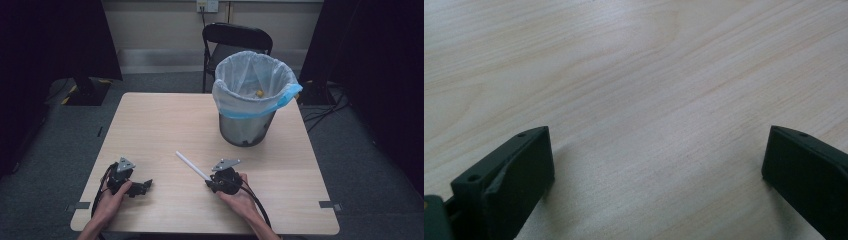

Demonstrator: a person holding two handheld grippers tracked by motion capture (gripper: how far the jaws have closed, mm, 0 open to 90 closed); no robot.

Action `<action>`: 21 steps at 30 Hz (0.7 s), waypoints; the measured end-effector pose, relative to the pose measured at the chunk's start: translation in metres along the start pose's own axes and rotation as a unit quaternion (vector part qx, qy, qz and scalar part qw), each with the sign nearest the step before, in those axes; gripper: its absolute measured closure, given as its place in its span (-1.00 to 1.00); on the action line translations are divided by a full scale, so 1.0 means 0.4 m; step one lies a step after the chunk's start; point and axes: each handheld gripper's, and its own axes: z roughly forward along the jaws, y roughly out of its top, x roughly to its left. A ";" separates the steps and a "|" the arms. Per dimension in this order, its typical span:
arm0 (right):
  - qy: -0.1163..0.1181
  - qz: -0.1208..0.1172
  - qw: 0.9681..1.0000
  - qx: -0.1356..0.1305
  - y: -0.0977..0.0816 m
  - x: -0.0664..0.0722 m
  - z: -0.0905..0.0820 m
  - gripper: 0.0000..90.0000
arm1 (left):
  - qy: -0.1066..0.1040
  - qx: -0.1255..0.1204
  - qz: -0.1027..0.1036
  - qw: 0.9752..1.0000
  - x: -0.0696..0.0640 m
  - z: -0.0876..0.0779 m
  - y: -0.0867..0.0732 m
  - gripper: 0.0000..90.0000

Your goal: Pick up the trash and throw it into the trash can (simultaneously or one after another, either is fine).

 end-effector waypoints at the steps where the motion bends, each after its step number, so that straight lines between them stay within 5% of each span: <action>1: 0.001 -0.001 1.000 0.001 -0.002 0.001 -0.002 0.45 | 0.000 0.000 0.000 1.000 0.000 0.000 0.000 -1.00; 5: -0.025 -0.025 0.999 0.013 -0.008 0.018 -0.013 0.56 | -0.001 0.000 0.000 1.000 0.000 0.000 0.000 -1.00; 10: -0.037 -0.018 0.999 0.020 -0.003 0.020 -0.012 0.67 | 0.000 0.001 0.001 1.000 0.001 0.000 0.000 -1.00; 18: -0.037 -0.026 0.999 0.028 0.009 0.023 -0.006 0.79 | 0.000 0.001 0.001 1.000 0.001 0.000 0.000 -1.00; 21: -0.023 -0.009 1.000 0.018 0.008 0.012 -0.004 0.80 | 0.000 0.001 0.001 1.000 0.000 0.000 0.000 -1.00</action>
